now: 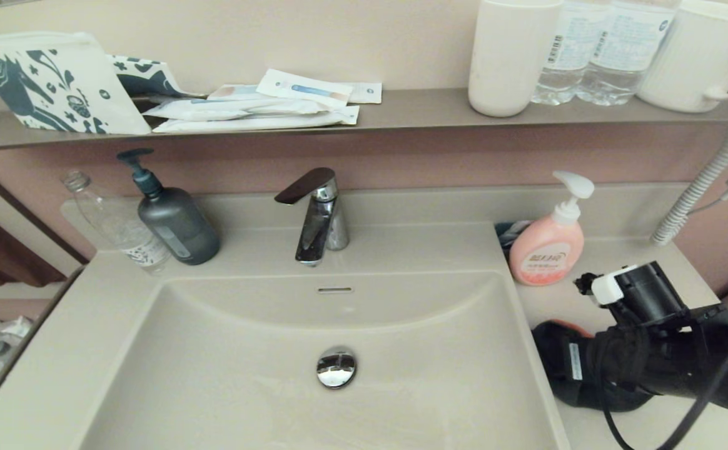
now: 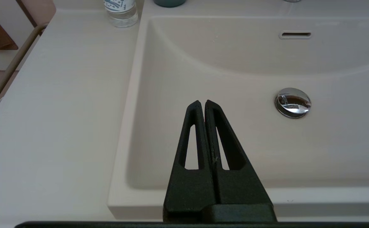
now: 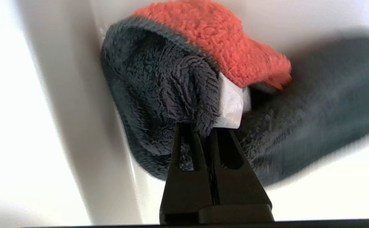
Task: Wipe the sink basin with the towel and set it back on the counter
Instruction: Wipe the sink
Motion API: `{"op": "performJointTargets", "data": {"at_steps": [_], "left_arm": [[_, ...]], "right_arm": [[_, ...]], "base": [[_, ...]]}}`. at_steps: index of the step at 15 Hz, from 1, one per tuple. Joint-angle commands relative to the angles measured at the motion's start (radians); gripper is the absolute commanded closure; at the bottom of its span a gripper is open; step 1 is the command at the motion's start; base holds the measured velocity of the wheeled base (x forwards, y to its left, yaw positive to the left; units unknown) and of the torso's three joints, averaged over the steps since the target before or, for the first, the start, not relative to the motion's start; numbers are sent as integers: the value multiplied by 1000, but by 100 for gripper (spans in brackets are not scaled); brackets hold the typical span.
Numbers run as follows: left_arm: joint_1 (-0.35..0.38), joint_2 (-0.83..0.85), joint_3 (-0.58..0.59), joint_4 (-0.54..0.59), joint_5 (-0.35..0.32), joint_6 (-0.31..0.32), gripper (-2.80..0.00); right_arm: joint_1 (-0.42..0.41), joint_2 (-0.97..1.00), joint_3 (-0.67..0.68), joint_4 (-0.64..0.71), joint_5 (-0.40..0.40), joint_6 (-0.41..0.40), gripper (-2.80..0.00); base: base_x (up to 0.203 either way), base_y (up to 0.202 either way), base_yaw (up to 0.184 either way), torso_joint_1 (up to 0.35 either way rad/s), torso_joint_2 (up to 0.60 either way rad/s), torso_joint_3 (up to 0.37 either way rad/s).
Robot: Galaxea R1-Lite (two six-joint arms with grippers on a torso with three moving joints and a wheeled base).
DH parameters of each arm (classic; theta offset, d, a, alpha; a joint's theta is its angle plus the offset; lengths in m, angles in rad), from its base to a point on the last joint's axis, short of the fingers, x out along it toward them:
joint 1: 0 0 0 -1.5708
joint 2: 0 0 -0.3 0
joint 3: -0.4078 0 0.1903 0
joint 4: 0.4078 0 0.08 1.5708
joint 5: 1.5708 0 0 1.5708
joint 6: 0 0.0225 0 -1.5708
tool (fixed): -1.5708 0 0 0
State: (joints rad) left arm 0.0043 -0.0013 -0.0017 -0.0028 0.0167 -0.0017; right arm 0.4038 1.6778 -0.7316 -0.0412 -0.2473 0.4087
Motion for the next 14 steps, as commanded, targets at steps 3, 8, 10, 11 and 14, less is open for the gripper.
{"op": "performJointTargets", "data": {"at_steps": [3, 8, 10, 11, 14], "left_arm": [[0, 1, 0, 0, 0, 0, 0], [0, 1, 0, 0, 0, 0, 0], [0, 1, 0, 0, 0, 0, 0], [0, 1, 0, 0, 0, 0, 0], [0, 1, 0, 0, 0, 0, 0]], "right_arm": [[-11, -127, 68, 105, 17, -44, 0], [-145, -253, 161, 152, 26, -186, 0], [-242, -256, 164, 170, 25, -258, 0], [-292, -247, 163, 170, 24, -294, 0], [-412, -154, 136, 131, 20, -358, 0]], "base": [[0, 0, 0, 0, 0, 0], [0, 0, 0, 0, 0, 0], [0, 0, 0, 0, 0, 0], [0, 0, 0, 0, 0, 0], [0, 0, 0, 0, 0, 0]]}}
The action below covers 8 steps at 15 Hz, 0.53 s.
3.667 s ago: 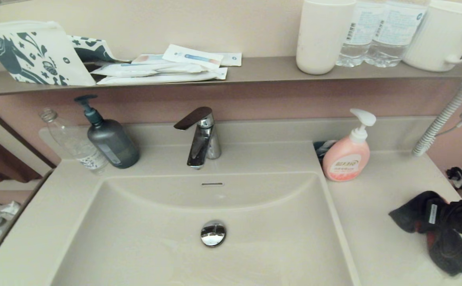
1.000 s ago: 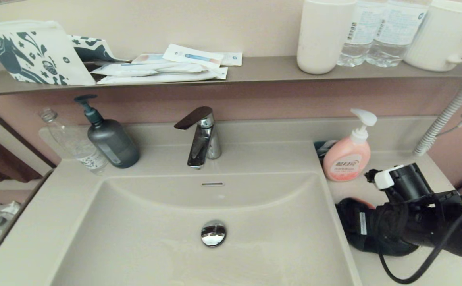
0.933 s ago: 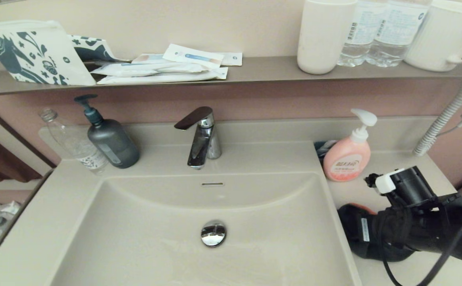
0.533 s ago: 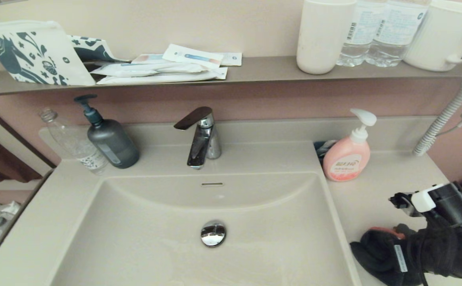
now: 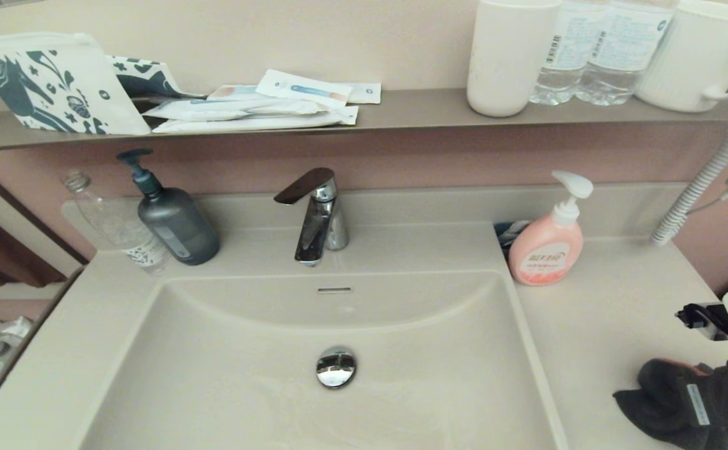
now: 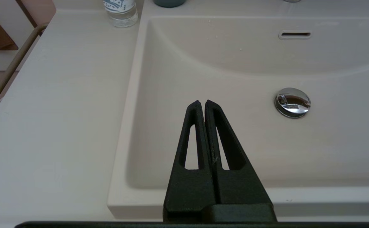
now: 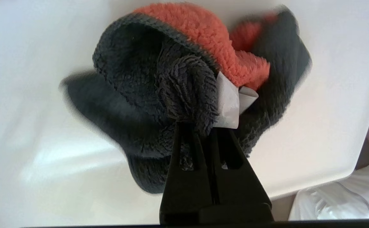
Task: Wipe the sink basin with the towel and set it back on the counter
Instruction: Wipe the sink
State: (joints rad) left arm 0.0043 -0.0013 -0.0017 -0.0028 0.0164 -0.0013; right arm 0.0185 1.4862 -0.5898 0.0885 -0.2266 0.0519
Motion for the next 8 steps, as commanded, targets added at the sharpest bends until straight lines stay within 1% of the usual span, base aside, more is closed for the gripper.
{"op": "performJointTargets", "data": {"at_steps": [1, 3, 5, 7, 8], "left_arm": [[0, 1, 0, 0, 0, 0, 0], [0, 1, 0, 0, 0, 0, 0], [0, 1, 0, 0, 0, 0, 0], [0, 1, 0, 0, 0, 0, 0], [0, 1, 0, 0, 0, 0, 0]], "right_arm": [[-40, 77, -22, -31, -3, -2, 0], [-50, 137, -50, -96, -8, 2, 0], [-39, 163, -90, -149, -8, 12, 0], [-9, 172, -161, -161, -14, 73, 0], [11, 169, -188, -160, -17, 89, 0]], "base": [[0, 0, 0, 0, 0, 0], [0, 0, 0, 0, 0, 0], [0, 0, 0, 0, 0, 0], [0, 0, 0, 0, 0, 0], [0, 0, 0, 0, 0, 0]]}}
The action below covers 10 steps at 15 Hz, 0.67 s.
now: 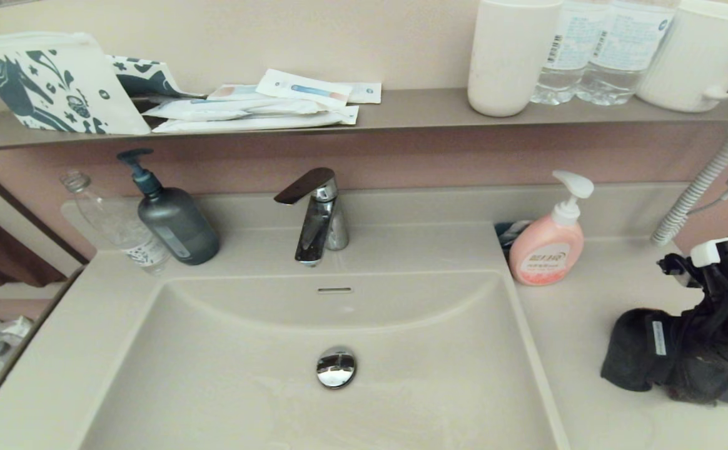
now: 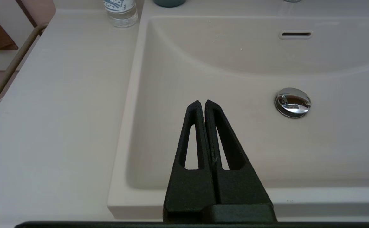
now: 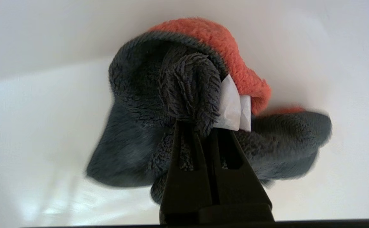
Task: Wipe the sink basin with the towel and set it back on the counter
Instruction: Wipe the sink
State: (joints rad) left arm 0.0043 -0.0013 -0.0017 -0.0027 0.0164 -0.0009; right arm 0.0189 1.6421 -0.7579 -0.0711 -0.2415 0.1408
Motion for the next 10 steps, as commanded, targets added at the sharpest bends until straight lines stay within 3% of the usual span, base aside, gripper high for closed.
{"op": "performJointTargets", "data": {"at_steps": [1, 5, 6, 10], "left_arm": [[0, 1, 0, 0, 0, -1, 0], [0, 1, 0, 0, 0, -1, 0], [0, 1, 0, 0, 0, -1, 0], [0, 1, 0, 0, 0, -1, 0]], "right_arm": [[24, 5, -33, 0, -2, 7, 0], [116, -26, -35, 10, -1, 58, 0], [127, -28, -37, 8, -4, 66, -280], [125, -71, -60, 26, -20, 77, -280]], "base": [[0, 0, 0, 0, 0, 0], [0, 0, 0, 0, 0, 0], [0, 0, 0, 0, 0, 0], [0, 0, 0, 0, 0, 0]]}}
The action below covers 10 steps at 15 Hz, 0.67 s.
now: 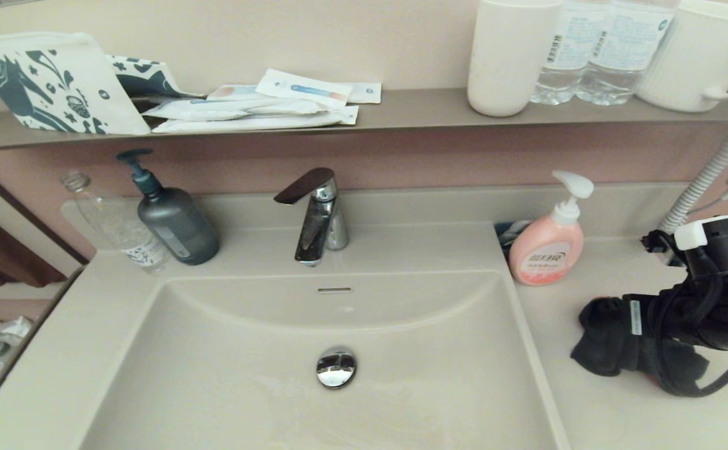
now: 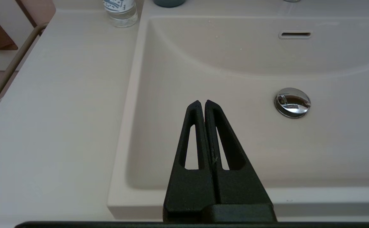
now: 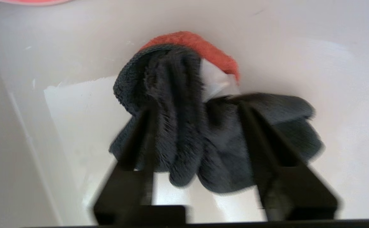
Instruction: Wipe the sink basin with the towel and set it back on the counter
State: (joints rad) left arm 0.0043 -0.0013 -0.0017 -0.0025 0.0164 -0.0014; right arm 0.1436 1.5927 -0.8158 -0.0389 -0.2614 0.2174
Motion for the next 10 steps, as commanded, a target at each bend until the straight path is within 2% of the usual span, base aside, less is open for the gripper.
{"op": "performJointTargets", "data": {"at_steps": [1, 3, 5, 6, 7, 10], "left_arm": [[0, 1, 0, -1, 0, 0, 0], [0, 1, 0, -1, 0, 0, 0], [0, 1, 0, -1, 0, 0, 0], [0, 1, 0, -1, 0, 0, 0], [0, 1, 0, -1, 0, 0, 0], [0, 1, 0, -1, 0, 0, 0]], "right_arm": [[2, -47, -21, 37, -2, 1, -280], [5, -110, -73, 169, 2, 5, -280], [8, -163, -84, 234, 4, 5, -280], [6, -187, -81, 257, 3, 4, -55], [5, -203, -78, 279, 2, 4, 0], [2, -262, -69, 312, 2, 3, 0]], "base": [[0, 0, 0, 0, 0, 0], [0, 0, 0, 0, 0, 0], [0, 0, 0, 0, 0, 0], [0, 0, 0, 0, 0, 0], [0, 0, 0, 0, 0, 0], [0, 0, 0, 0, 0, 0]]}}
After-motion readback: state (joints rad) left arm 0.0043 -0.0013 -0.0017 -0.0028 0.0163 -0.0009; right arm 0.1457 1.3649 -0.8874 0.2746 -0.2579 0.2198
